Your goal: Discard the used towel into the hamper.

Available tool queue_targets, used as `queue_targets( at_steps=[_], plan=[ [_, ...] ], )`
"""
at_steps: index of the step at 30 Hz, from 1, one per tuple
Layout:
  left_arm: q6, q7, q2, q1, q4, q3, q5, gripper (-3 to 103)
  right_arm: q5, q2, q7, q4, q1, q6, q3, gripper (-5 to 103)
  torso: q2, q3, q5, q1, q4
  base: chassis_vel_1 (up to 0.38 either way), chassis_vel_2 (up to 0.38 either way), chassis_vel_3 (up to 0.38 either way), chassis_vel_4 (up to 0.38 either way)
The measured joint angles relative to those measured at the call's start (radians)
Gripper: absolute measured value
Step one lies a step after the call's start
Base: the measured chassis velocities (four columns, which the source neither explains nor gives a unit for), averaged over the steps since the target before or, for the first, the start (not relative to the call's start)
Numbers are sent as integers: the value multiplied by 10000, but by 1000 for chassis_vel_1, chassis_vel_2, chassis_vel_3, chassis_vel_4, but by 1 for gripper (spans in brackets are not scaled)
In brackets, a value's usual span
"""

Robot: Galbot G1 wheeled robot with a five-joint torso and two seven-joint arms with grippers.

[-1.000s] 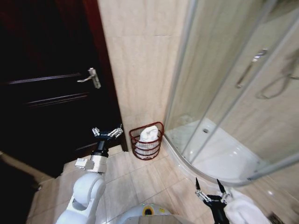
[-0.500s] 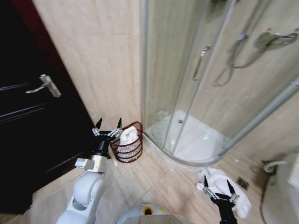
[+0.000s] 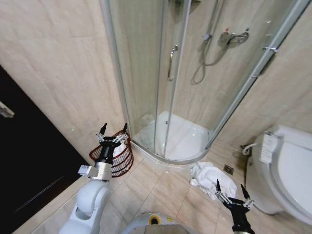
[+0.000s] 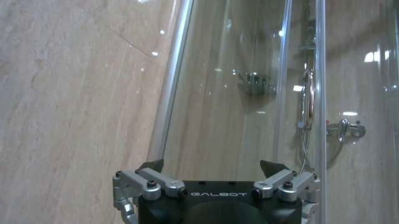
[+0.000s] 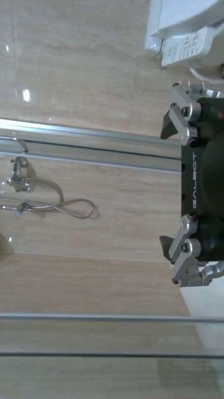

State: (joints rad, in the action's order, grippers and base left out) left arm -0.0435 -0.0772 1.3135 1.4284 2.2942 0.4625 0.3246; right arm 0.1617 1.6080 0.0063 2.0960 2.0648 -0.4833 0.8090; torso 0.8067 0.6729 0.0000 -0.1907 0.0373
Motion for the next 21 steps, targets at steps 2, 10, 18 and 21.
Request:
queue_targets(
  at_steps=[2, 10, 18, 21],
  plan=[
    [0, 0, 0, 0, 0, 0, 0, 100, -30, 0, -1, 3, -42, 8, -24, 100, -17, -8, 0, 7, 1, 0, 0, 0, 0],
    [0, 0, 0, 0, 0, 0, 0, 100, -112, 0, -1, -17, -231, 96, -35, 100, -220, -112, 0, 107, 0, 0, 0, 0, 0],
    [0, 0, 0, 0, 0, 0, 0, 100, -3, 0, 41, -26, -393, 173, 291, 100, -621, -316, 1, 306, 0, 0, 0, 0, 0],
    [0, 0, 0, 1, 0, 0, 0, 100, 67, 0, 272, 70, -499, 245, 417, 100, -780, -398, 2, 379, -1, 0, 0, 0, 0]
  ],
)
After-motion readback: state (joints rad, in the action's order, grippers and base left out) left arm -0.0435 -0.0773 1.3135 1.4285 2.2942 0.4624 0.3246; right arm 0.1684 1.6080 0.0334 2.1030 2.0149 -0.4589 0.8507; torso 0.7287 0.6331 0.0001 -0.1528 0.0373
